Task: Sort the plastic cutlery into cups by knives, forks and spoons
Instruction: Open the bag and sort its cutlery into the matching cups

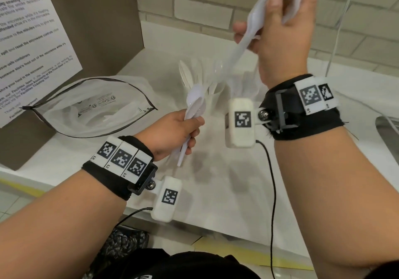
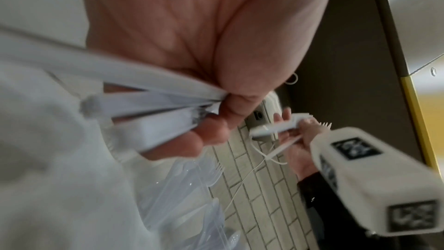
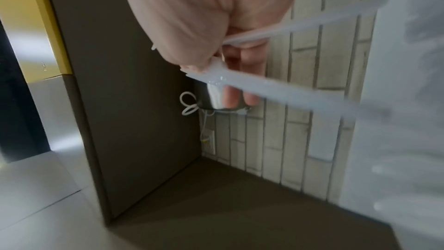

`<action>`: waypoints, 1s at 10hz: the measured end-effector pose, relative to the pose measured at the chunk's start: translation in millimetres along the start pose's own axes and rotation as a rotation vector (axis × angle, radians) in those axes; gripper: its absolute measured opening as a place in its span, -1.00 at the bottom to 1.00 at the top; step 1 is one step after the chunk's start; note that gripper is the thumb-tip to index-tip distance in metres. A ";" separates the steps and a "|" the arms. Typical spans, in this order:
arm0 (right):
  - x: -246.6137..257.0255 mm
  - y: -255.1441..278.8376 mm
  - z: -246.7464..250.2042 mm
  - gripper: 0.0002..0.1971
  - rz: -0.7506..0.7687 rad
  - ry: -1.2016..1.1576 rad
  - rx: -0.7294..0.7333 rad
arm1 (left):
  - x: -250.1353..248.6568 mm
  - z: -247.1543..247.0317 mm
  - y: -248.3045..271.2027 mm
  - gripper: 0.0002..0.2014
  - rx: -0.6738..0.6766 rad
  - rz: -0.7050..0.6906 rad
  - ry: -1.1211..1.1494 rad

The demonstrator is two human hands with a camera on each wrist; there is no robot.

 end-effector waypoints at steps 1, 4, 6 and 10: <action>-18.5 -12.1 23.1 -0.79 0.031 0.123 -0.118 | -0.8 4.3 -1.0 -0.89 -0.036 -0.002 0.059; -96.9 -15.6 13.1 -0.79 -0.003 0.171 -0.078 | -0.3 7.6 -0.1 -0.89 -0.057 -0.002 0.084; -117.9 -16.5 19.7 -0.77 -0.040 0.148 -0.164 | -2.8 5.5 -1.0 -0.88 -0.061 -0.002 0.093; -144.4 -15.1 35.1 -0.73 -0.117 0.261 -0.105 | -2.3 -0.5 -2.8 -0.86 -0.051 0.005 0.081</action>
Point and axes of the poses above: each hand's wrist, its own y-axis away from the middle knuckle, its own z-axis out of the back of the hand, x = y × z, the point moved 7 cm from there along -y, towards the middle knuckle, and after that the axes turned 13 degrees about y, right-handed, at the moved point
